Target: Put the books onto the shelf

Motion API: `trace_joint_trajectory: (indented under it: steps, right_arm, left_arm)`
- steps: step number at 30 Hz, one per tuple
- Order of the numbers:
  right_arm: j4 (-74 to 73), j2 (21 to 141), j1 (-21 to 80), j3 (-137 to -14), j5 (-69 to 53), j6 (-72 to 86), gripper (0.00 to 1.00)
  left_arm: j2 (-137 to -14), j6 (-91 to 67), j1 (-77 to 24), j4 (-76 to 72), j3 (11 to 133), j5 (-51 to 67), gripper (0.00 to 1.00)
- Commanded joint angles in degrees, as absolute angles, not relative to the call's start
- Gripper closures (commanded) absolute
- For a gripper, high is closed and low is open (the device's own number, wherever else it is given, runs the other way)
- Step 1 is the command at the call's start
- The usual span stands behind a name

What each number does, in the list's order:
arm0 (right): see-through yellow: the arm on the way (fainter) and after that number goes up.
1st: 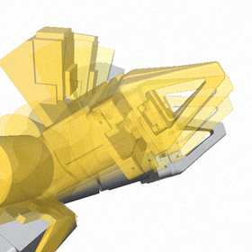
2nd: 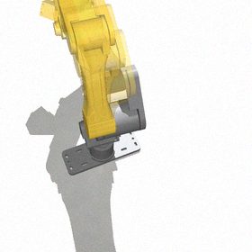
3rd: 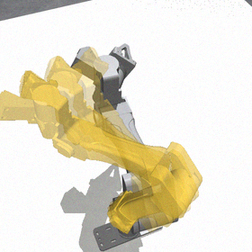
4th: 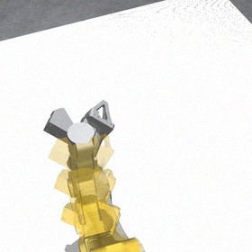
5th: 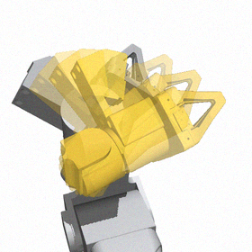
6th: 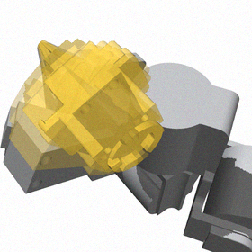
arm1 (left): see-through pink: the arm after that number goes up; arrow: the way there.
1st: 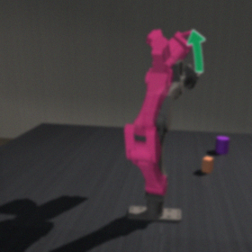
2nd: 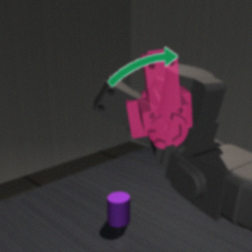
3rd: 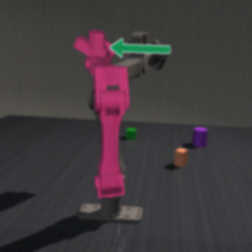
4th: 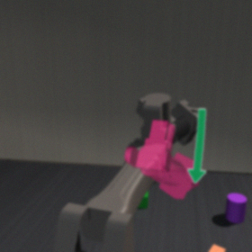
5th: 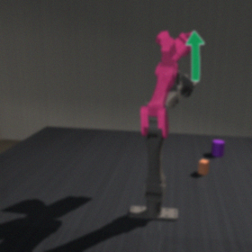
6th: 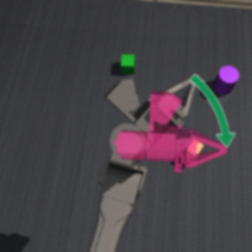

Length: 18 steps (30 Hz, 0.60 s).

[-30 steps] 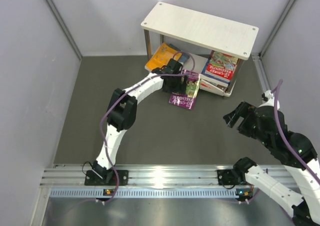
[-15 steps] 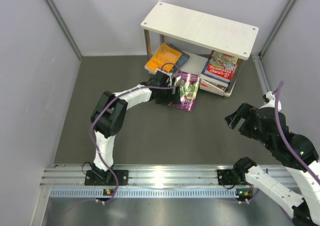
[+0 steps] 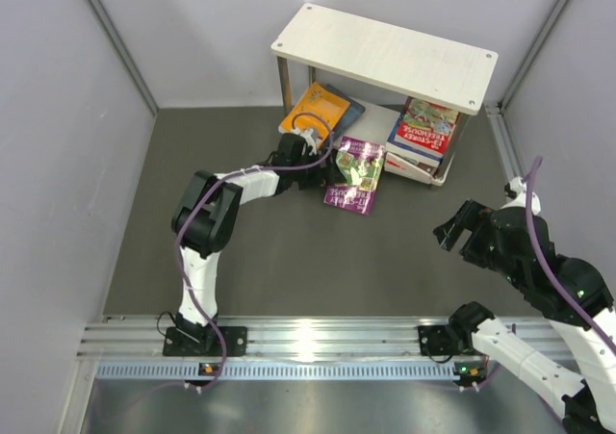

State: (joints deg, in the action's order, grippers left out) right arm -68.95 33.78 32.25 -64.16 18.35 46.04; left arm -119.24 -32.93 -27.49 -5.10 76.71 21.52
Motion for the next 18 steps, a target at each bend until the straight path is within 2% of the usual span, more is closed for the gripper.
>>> trace_joint_trajectory:
  steps: [1,7,10,13,14,15,17,18]
  right_arm:
    - [-70.57,34.45,32.87,-66.09,18.81,45.17,0.14]
    - [-70.93,34.54,32.87,-66.01,19.16,45.53,0.14]
    - [-70.67,34.89,32.78,-65.74,19.25,45.62,0.14]
    - [-69.96,35.24,32.87,-65.57,19.16,45.35,0.14]
    - [-69.70,35.33,32.87,-65.39,19.07,45.18,0.14]
    - [-69.00,35.42,32.87,-65.13,18.90,45.00,0.14]
    - [-68.38,35.25,32.87,-64.87,18.46,44.65,0.14]
    - [-67.42,35.33,32.87,-64.52,18.28,44.47,0.14]
  left_arm:
    - [-122.51,-34.27,-27.16,-11.94,77.87,27.67,0.05]
    - [-124.10,-38.14,-28.21,-17.31,74.89,32.16,0.08]
    - [-124.98,-40.43,-28.91,-20.03,74.97,34.19,0.13]
    - [-124.81,-41.92,-29.27,-21.36,75.41,35.24,0.44]
    - [-124.63,-42.18,-29.18,-21.44,75.50,35.24,0.61]
    - [-124.19,-42.01,-29.18,-20.23,75.67,35.07,0.67]
    - [-123.05,-41.57,-29.01,-18.55,76.55,34.80,0.84]
    - [-122.52,-41.40,-28.92,-18.11,76.64,34.63,1.00]
